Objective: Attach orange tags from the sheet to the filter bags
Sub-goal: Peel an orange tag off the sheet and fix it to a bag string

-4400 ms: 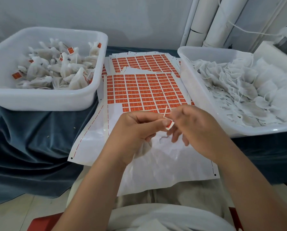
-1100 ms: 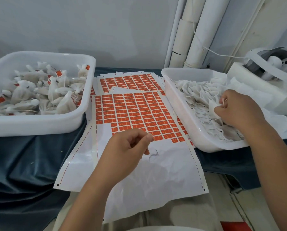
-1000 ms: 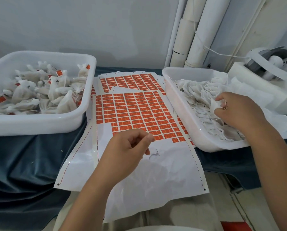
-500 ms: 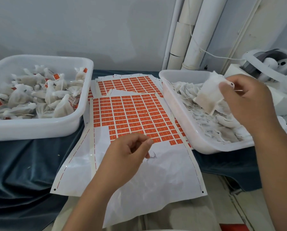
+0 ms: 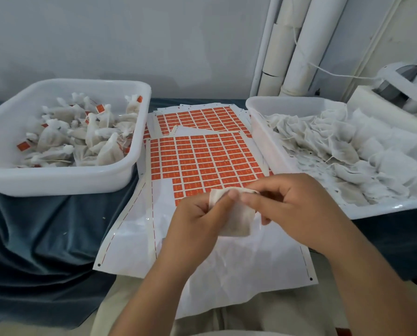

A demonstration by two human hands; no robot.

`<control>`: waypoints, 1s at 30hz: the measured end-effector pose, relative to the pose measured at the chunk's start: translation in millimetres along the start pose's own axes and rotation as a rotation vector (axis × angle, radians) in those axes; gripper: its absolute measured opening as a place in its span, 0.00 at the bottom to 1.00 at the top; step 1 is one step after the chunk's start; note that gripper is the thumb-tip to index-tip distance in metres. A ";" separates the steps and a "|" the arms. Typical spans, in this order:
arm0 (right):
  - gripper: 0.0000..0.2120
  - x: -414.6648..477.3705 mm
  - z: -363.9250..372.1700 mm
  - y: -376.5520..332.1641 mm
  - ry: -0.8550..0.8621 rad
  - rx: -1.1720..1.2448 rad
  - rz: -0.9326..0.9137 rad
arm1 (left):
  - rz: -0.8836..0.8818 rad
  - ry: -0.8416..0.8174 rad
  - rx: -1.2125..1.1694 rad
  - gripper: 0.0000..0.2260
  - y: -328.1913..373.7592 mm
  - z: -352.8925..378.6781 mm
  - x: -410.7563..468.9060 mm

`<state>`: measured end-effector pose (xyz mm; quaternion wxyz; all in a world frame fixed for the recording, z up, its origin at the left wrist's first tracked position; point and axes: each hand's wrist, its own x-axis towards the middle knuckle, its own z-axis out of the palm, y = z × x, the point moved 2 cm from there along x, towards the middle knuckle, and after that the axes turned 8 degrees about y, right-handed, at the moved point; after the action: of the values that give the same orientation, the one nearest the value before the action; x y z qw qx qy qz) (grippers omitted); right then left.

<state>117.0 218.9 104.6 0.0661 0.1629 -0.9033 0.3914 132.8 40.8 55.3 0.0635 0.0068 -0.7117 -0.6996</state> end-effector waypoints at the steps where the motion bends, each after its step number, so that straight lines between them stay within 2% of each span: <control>1: 0.09 -0.2 -0.9 2.6 0.015 -0.020 0.018 | -0.003 0.024 0.022 0.12 -2.3 0.3 1.3; 5: 0.18 -1.8 -5.4 7.5 0.054 -0.041 0.043 | -0.035 0.064 0.097 0.15 -8.6 1.3 5.1; 8: 0.18 -2.1 -1.3 10.8 0.027 0.001 0.087 | -0.053 -0.012 0.119 0.10 -7.4 0.0 3.7; 10: 0.19 -1.3 4.0 13.5 -0.029 0.100 0.154 | -0.040 -0.086 0.102 0.10 -3.2 0.1 1.8; 12: 0.21 -0.9 7.8 13.1 -0.099 0.328 0.235 | 0.036 -0.103 0.104 0.12 0.1 2.0 0.0; 13: 0.20 -0.7 9.1 14.6 -0.112 0.527 0.256 | 0.075 -0.101 0.111 0.12 2.0 3.3 -1.3; 15: 0.18 0.4 8.9 17.6 -0.084 0.973 0.283 | 0.136 -0.122 0.122 0.14 4.8 7.5 -5.1; 17: 0.18 2.0 10.1 21.5 -0.054 1.183 0.281 | 0.142 -0.138 0.111 0.16 3.4 10.7 -7.6; 20: 0.12 5.1 14.3 20.8 -0.092 1.169 0.230 | 0.154 -0.108 0.103 0.14 0.7 12.4 -7.5; 21: 0.14 5.3 15.4 22.7 -0.118 1.179 0.234 | 0.176 -0.105 0.111 0.13 -0.7 14.2 -7.4; 24: 0.12 4.1 20.4 22.1 -0.164 1.396 0.274 | 0.217 -0.139 0.109 0.15 -4.3 20.8 -10.5; 26: 0.16 2.5 22.6 18.8 -0.178 1.506 0.267 | 0.227 -0.183 0.118 0.13 -5.7 23.2 -12.5; 28: 0.17 3.3 19.1 16.1 -0.146 1.542 0.236 | 0.233 -0.204 0.170 0.14 -5.4 18.9 -10.5; 30: 0.16 7.2 7.3 15.5 -0.072 1.489 0.203 | 0.229 -0.147 0.310 0.18 -7.5 6.7 -1.7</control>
<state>104.9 221.8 90.8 -0.1277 0.0931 -0.4120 0.8974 133.3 47.6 47.5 0.0890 -0.1154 -0.8096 -0.5686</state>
